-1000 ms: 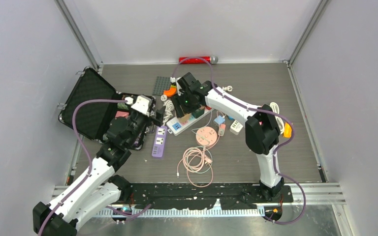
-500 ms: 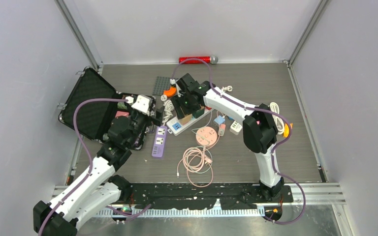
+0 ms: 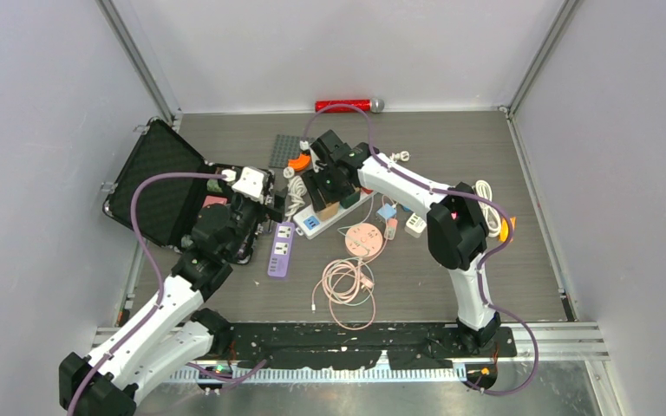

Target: Insert the plug

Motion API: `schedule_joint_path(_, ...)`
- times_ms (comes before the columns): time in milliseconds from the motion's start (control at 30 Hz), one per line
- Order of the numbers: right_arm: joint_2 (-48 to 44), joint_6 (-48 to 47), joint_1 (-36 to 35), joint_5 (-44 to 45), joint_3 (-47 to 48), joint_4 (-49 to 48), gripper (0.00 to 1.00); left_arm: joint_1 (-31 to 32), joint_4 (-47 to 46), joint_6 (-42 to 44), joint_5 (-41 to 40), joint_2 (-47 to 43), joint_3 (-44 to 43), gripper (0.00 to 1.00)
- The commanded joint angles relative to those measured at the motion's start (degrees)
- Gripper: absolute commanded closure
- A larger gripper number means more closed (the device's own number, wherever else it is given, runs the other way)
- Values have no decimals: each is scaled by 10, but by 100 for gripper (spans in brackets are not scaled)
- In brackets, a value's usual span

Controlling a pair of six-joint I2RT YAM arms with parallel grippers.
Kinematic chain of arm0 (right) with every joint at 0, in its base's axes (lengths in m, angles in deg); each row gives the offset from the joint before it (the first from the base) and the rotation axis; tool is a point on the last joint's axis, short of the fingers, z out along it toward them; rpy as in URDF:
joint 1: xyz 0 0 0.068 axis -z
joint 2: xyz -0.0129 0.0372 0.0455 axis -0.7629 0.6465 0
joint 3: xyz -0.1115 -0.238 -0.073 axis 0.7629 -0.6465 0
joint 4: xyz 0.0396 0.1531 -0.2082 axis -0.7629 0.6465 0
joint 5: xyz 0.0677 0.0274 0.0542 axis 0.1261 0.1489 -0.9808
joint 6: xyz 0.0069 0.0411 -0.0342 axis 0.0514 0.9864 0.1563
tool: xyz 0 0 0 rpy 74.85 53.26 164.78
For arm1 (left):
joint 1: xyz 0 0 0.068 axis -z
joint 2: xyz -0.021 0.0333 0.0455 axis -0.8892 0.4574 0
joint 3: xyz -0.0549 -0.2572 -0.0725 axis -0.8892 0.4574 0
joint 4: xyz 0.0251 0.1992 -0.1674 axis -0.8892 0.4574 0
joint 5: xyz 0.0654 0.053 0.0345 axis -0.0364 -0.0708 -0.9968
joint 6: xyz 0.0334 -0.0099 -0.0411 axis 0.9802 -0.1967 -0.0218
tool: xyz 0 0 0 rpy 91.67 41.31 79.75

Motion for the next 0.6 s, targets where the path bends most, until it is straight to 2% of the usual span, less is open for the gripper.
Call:
schedule_joint_path(0,19,-7,-3,-8,23,18,95,-2,-7,5,-14,1,-26,0)
schedule_joint_path(567,16,-30,-6,4,3,33,95,-2,-6,11,-22,11,-29,0)
